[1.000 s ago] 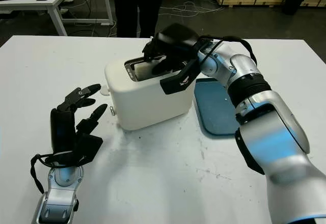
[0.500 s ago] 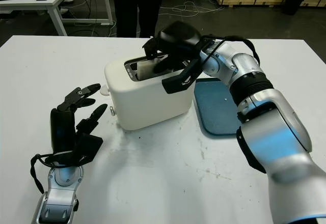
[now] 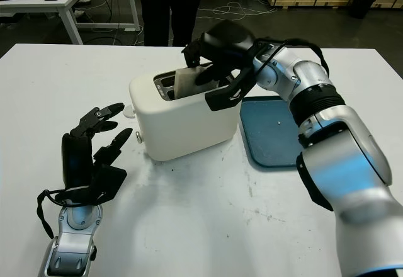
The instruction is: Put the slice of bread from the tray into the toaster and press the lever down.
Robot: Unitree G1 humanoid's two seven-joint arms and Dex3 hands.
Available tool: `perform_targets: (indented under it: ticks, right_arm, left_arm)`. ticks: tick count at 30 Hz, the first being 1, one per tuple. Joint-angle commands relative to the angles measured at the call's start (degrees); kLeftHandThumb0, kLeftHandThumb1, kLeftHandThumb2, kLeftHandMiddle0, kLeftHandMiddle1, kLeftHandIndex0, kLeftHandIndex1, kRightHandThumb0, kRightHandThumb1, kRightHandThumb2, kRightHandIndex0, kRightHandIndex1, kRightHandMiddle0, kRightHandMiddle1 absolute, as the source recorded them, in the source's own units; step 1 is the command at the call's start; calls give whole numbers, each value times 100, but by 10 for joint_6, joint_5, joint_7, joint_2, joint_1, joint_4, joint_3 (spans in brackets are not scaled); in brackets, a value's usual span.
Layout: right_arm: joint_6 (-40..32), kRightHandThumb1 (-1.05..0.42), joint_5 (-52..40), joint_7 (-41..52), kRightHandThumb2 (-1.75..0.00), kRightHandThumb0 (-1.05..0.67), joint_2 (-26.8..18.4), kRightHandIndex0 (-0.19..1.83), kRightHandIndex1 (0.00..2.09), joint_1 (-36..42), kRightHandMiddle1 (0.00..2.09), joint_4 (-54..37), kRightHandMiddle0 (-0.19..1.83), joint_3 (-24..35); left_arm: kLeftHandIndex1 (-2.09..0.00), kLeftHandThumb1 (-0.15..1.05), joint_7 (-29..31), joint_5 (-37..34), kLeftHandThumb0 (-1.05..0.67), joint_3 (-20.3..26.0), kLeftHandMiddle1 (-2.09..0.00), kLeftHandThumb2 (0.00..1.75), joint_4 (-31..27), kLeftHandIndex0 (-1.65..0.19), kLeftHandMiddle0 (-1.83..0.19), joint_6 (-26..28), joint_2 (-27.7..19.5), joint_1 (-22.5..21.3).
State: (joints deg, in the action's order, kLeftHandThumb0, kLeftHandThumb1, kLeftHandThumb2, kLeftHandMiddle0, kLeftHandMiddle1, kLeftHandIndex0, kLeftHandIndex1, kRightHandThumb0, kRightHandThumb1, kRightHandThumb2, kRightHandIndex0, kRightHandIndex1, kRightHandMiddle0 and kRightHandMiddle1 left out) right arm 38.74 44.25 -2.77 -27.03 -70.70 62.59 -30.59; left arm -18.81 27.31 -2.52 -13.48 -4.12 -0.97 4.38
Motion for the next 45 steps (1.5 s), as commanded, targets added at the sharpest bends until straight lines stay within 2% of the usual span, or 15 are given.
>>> perform_targets:
  ticks: [1,5,15,20,21,24,25,28,30,35,40,45]
  right_arm:
    - [-7,-88,8,11,0,-50,-7,107,138,-15,98,2,97,-6]
    - [4,-88,10,23,-1,-52,-7,105,133,-9,89,4,101,-17]
    - [-1,-92,13,80,-1,-55,5,102,132,5,92,3,95,-50]
    - [5,-92,-7,110,-1,-54,13,100,130,15,92,8,94,-45]
    - [4,-92,-9,112,-1,-54,13,98,130,16,93,6,93,-45]
    - [0,-92,-20,127,-1,-54,12,69,124,16,91,1,77,-40]
    - [0,-92,-23,128,-1,-54,11,63,121,16,87,0,75,-38]
    - [-2,-91,-28,133,0,-54,8,44,102,14,53,-7,70,-31]
    - [-2,-92,-31,135,-2,-54,6,35,95,12,39,-10,65,-25]
    - [-2,-92,-40,138,-4,-55,2,30,84,5,27,-21,62,-7]
    - [2,-92,-51,138,-2,-55,0,31,80,-5,23,-26,63,15]
    - [0,-92,-68,148,-2,-52,-6,23,74,-14,17,-41,60,40]
  left_arm:
    - [-36,92,2,4,-33,-1,-100,7,-7,-67,-51,3,-2,-6]
    - [-36,92,0,4,-33,-3,-101,8,-5,-67,-51,1,0,-5]
    - [-37,92,-4,8,-33,-5,-101,8,-6,-66,-50,-2,1,2]
    - [-37,92,-6,2,-32,-5,-100,8,-3,-67,-50,-5,4,2]
    - [-37,92,-5,2,-31,-5,-100,8,-4,-66,-50,-5,4,3]
    - [-38,92,-7,2,-31,-5,-101,8,-1,-66,-50,-8,4,3]
    - [-38,92,-7,4,-32,-5,-101,8,-3,-66,-50,-3,5,3]
    - [-38,92,-5,2,-32,-5,-100,9,-5,-66,-50,-2,6,5]
    - [-38,92,-10,-1,-30,-5,-100,7,2,-66,-51,-11,6,2]
    - [-39,92,-12,7,-30,-7,-100,6,3,-66,-52,-1,9,-2]
    - [-38,92,-15,9,-30,-8,-99,6,5,-66,-51,2,12,-5]
    - [-38,92,-21,12,-30,-10,-99,6,8,-66,-52,2,14,-7]
